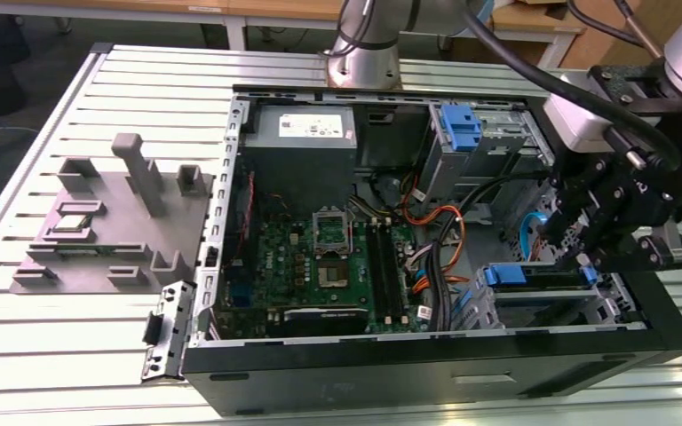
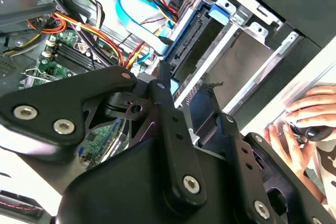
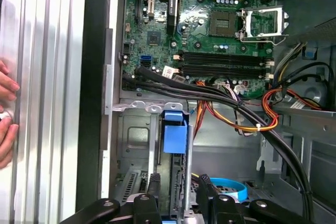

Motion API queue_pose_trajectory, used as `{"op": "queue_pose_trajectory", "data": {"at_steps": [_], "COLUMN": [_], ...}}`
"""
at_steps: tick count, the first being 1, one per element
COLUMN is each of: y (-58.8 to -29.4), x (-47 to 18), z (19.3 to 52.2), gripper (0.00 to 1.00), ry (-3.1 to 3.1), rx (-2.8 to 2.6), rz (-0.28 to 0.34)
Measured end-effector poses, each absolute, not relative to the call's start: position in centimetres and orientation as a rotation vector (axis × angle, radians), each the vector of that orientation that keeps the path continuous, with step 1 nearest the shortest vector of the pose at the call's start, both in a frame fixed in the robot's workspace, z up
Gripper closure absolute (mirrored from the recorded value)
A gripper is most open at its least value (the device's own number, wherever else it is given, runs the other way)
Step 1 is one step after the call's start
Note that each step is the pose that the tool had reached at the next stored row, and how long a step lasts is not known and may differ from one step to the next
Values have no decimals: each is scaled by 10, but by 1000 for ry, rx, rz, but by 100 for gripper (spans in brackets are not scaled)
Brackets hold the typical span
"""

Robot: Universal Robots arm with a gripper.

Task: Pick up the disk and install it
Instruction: 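Insert the first disk wire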

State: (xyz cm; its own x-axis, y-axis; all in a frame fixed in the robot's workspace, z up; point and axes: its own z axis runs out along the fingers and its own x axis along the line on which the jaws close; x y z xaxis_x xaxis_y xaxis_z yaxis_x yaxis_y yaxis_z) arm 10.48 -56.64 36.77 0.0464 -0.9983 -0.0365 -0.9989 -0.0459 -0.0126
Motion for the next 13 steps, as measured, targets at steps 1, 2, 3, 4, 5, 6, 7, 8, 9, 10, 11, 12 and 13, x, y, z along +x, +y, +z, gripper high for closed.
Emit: {"op": "queue_pose_trajectory", "data": {"at_steps": [1, 2, 3, 4, 5, 6, 7, 8, 9, 10, 11, 12, 13], "y": [-565, -563, -562, -562, -561, -561, -560, -559, -558, -557, -556, -555, -555], "x": [105, 105, 105, 105, 105, 105, 105, 105, 105, 105, 105, 105, 106], "z": [368, 368, 368, 368, 368, 368, 367, 367, 367, 367, 367, 367, 367], "gripper": [58, 58, 58, 58, 58, 58, 58, 58, 58, 58, 58, 58, 58], "ry": [2146, 2145, 2145, 2145, 2144, 2144, 2143, 2143, 2143, 2143, 2143, 2144, 2143], "rx": [-2247, -2247, -2247, -2246, -2245, -2245, -2245, -2245, -2245, -2245, -2245, -2245, -2245], "rz": [28, 28, 29, 30, 31, 32, 32, 33, 33, 33, 33, 33, 33]}}
